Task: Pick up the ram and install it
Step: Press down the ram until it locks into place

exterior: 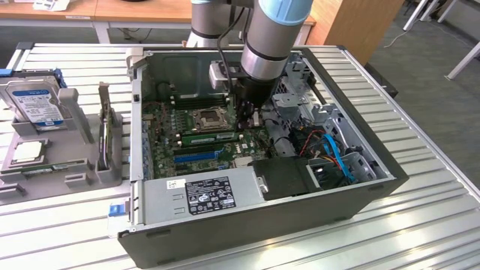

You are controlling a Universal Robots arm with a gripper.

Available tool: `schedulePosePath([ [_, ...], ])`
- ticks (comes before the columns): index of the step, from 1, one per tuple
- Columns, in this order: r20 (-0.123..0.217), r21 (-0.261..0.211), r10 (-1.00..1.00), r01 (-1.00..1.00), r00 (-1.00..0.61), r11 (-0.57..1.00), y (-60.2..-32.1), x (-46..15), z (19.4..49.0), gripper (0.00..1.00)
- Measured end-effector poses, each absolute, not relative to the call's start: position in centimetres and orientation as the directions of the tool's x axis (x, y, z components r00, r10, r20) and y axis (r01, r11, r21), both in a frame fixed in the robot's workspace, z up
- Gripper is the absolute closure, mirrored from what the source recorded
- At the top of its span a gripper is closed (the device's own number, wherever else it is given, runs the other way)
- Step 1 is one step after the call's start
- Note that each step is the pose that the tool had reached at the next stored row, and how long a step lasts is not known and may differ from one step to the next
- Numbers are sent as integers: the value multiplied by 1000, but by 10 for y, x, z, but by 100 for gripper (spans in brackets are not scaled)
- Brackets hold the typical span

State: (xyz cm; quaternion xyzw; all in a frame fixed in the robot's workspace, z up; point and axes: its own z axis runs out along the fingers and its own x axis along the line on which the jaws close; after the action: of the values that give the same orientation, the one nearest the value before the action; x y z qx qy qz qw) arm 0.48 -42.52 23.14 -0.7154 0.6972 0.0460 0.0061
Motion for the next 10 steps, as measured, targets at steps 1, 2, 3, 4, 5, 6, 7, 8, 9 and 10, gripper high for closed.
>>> schedulePosePath([
  [1, -74, 56, -997, -998, 23, -28, -425, 5, 231, 90],
  [2, -74, 56, -997, -998, 24, -28, -425, 5, 231, 90],
  [3, -74, 56, -997, -998, 24, -28, -425, 5, 231, 90],
  [4, -74, 55, -997, -998, 24, -28, -425, 5, 231, 90],
  [5, -75, 55, -997, -998, 24, -28, -424, 5, 231, 90],
  [6, -75, 55, -997, -998, 24, -28, -424, 5, 231, 90],
  [7, -74, 55, -997, -998, 24, -28, -423, 5, 231, 90],
  [8, -74, 55, -997, -998, 24, -28, -423, 5, 231, 90],
  [9, -74, 55, -997, -998, 24, -28, -423, 5, 231, 90],
  [10, -74, 56, -997, -998, 24, -28, -423, 5, 231, 90],
])
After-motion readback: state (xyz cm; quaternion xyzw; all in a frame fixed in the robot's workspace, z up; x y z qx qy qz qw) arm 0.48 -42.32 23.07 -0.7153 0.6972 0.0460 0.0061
